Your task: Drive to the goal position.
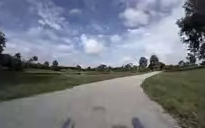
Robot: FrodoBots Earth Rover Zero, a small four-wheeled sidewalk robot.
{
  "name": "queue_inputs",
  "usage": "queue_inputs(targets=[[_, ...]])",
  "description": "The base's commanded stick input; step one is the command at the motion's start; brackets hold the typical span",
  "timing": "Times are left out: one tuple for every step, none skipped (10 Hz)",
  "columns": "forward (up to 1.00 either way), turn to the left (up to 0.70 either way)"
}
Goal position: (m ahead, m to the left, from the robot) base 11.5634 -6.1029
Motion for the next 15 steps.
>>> queue_inputs(targets=[[0.69,0.03],[0.69,0.03],[0.69,0.03],[0.69,0.03],[0.69,0.03],[0.69,0.03],[0.69,0.03],[0.69,0.03],[0.69,0.03],[0.69,0.03],[0.69,0.03],[0.69,0.03],[0.69,0.03],[0.69,0.03],[0.69,0.03]])
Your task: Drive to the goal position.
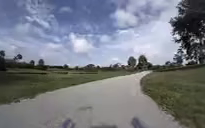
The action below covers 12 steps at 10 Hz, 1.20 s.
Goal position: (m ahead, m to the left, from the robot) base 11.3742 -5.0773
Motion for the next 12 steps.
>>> queue_inputs(targets=[[0.69,0.03],[0.69,0.03],[0.69,0.03],[0.69,0.03],[0.69,0.03],[0.69,0.03],[0.69,0.03],[0.69,0.03],[0.69,0.03],[0.69,0.03],[0.69,0.03],[0.69,0.03]])
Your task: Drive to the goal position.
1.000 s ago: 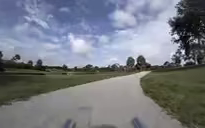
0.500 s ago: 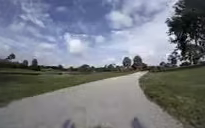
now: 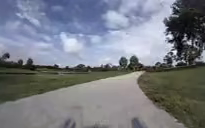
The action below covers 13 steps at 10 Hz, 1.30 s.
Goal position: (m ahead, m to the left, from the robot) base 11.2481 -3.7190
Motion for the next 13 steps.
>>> queue_inputs(targets=[[0.69,0.08],[0.69,0.13],[0.69,0.19],[0.69,0.24],[0.69,0.30],[0.69,0.34],[0.69,0.33],[0.69,0.32],[0.69,0.31],[0.69,0.29],[0.69,0.25],[0.69,0.17],[0.69,0.09]])
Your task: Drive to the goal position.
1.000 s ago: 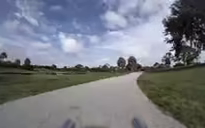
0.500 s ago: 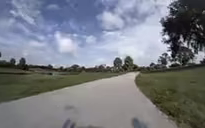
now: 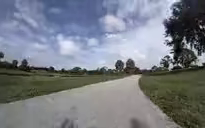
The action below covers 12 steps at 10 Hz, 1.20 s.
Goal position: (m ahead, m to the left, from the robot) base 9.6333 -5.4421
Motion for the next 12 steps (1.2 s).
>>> queue_inputs(targets=[[0.69,0.03],[0.69,0.03],[0.69,0.03],[0.69,0.03],[0.69,0.03],[0.69,0.03],[0.69,0.03],[0.69,0.03],[0.69,0.03],[0.69,0.03],[0.69,0.03],[0.69,0.03]])
